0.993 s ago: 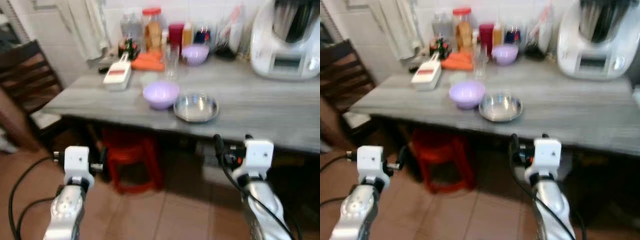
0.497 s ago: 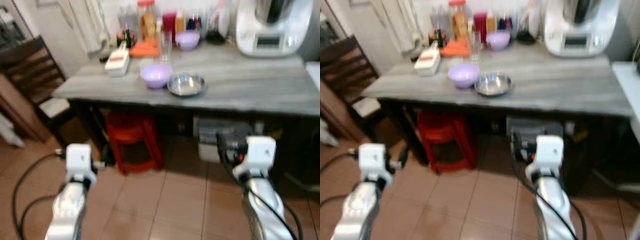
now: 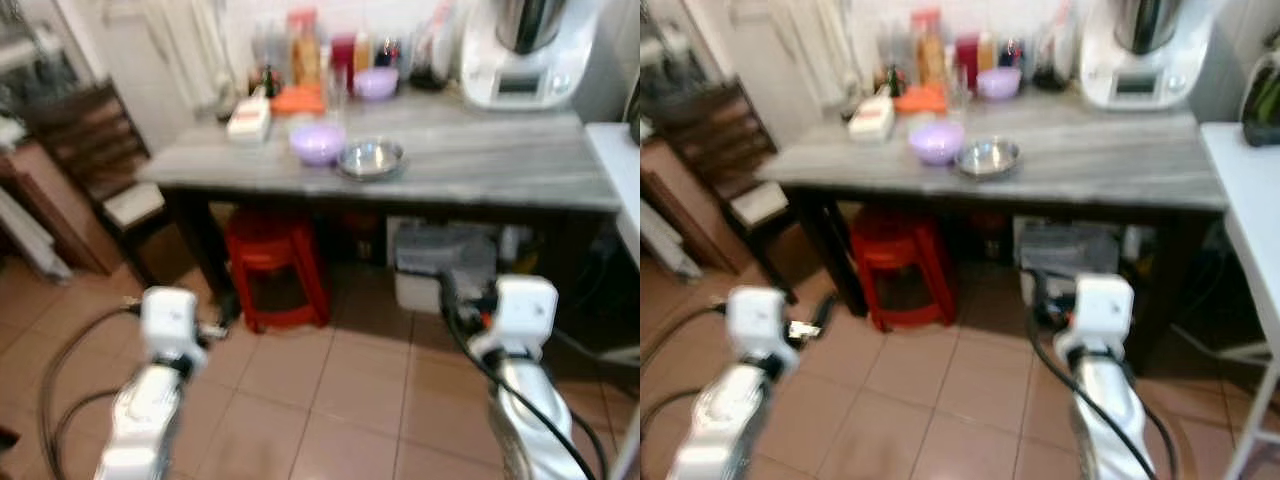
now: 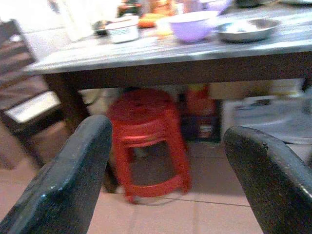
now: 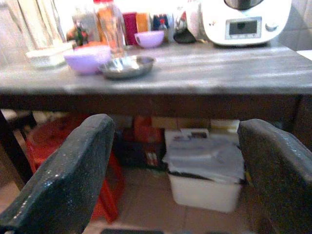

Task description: Setting the table

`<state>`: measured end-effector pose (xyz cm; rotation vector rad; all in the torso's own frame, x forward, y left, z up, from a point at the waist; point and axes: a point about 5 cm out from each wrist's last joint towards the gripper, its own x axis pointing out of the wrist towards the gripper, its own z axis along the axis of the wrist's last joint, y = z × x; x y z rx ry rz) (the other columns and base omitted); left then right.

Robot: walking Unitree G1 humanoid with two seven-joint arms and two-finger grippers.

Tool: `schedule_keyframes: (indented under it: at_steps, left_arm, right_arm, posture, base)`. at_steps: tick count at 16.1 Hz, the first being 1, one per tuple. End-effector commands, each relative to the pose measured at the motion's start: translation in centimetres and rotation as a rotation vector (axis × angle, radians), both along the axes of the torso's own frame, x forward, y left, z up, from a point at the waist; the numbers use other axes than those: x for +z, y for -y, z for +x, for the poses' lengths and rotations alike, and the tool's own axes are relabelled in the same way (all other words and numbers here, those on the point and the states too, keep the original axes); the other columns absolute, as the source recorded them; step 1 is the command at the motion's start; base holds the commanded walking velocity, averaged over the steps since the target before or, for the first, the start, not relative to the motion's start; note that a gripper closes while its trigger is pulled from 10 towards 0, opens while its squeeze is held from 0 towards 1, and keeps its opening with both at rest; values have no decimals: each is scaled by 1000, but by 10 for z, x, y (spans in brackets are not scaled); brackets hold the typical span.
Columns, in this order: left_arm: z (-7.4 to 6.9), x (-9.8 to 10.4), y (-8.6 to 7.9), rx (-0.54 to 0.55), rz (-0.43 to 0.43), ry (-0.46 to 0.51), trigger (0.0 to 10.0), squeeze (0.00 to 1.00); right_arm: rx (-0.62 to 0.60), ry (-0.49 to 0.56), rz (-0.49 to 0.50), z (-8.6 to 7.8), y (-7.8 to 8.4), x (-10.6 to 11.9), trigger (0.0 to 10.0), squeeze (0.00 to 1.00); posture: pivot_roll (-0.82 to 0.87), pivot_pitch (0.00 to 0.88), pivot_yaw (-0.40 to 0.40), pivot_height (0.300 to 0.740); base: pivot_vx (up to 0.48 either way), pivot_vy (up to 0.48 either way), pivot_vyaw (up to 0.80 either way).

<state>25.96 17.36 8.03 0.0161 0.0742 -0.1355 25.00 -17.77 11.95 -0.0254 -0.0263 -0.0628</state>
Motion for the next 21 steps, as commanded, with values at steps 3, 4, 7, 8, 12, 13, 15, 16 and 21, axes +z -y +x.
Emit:
schedule_keyframes:
  at_steps: [3,4,7,8,12,13,15,16,21]
  left_arm:
    - [1,-4,-4,-20,1,-13,10000,0]
    - [2,-4,-4,-20,2,-13,10000,0]
    - [3,-3,-1,-41,-10,-12,10000,0]
    - [3,-3,2,-54,-9,-14,10000,0]
    - [5,-4,5,-83,-10,-18,10000,0]
    - [6,-3,6,-100,-21,-24,10000,0]
    - [8,-3,8,-129,-13,-32,10000,0]
    - [10,-1,9,-157,-5,-33,10000,0]
    - [13,0,13,-211,10,-46,10000,0]
  right_arm:
    - [16,1,19,0,-8,-1,10000,0]
    - [16,0,18,0,-8,-2,10000,0]
    - [14,-2,17,0,-6,-2,10000,0]
    - [14,-4,18,0,-6,-2,10000,0]
    - [11,-18,26,-2,-8,-8,10000,0]
    - [-1,-17,34,-2,-9,-9,10000,0]
    - [-25,-19,48,-2,-10,-12,10000,0]
    - [-45,-21,57,-4,-10,-15,10000,0]
    - [-83,-33,71,-10,-10,-22,10000,0]
  posture:
    - [-90,0,124,740]
    - [-93,0,125,740]
    - [-97,0,127,740]
    - [-97,0,127,740]
    - [-91,0,139,740]
    - [-90,0,161,740]
    - [-91,0,186,740]
    - [-90,0,213,740]
    - [-99,0,246,740]
  base:
    - [0,-172,-354]
    - [0,-300,-538]
    - [0,-345,-710]
    - [0,-356,-800]
    - [0,-178,-161]
    - [0,0,0]
    - [0,0,0]
    - [0,0,0]
    - [0,0,0]
